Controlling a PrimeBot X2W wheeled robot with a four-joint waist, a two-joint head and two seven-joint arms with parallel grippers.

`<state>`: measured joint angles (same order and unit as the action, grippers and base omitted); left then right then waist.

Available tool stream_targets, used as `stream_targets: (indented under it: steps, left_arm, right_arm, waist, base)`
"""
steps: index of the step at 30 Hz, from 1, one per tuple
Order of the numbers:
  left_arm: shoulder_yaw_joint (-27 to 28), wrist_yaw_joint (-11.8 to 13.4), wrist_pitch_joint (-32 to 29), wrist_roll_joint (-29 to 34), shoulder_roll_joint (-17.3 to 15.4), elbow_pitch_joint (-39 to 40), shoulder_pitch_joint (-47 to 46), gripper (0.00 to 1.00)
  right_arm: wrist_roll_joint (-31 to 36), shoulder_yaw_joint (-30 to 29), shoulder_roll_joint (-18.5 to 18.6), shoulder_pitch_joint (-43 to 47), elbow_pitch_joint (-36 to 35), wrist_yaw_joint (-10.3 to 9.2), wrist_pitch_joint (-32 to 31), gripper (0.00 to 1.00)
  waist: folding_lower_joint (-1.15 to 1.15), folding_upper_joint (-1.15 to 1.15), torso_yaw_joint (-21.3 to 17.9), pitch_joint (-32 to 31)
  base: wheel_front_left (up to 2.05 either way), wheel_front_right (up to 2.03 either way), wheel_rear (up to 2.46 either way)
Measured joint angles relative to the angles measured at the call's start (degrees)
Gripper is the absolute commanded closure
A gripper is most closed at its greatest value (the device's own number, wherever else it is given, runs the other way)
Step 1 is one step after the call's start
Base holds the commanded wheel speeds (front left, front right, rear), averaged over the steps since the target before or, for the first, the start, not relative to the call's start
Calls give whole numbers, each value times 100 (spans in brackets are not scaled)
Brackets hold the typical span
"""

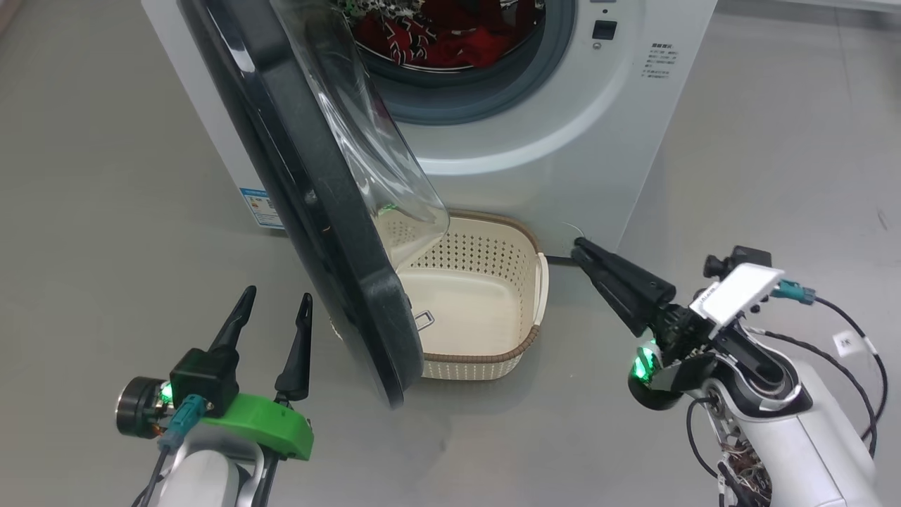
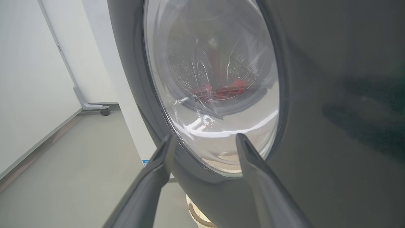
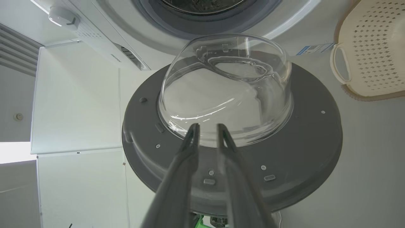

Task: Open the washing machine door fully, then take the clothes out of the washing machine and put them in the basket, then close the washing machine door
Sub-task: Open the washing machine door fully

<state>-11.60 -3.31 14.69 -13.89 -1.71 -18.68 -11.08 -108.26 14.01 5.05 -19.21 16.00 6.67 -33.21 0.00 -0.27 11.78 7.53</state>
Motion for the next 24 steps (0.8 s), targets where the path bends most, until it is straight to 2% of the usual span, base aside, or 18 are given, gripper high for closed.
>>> stream_targets:
  steps: [10, 24]
  left_arm:
    - [76, 2, 0, 90, -43, 8, 125, 0]
    - [87, -1, 0, 138, -47, -46, 280, 0]
  right_arm:
    - [559, -486, 20, 651, -304, 27, 962, 0]
    - [2953, -599, 472, 1427, -635, 29, 2835, 0]
  waist:
    - [0, 0, -206, -64]
    - [0, 0, -359, -254]
  base:
    - [0, 0, 0]
    - [0, 0, 0]
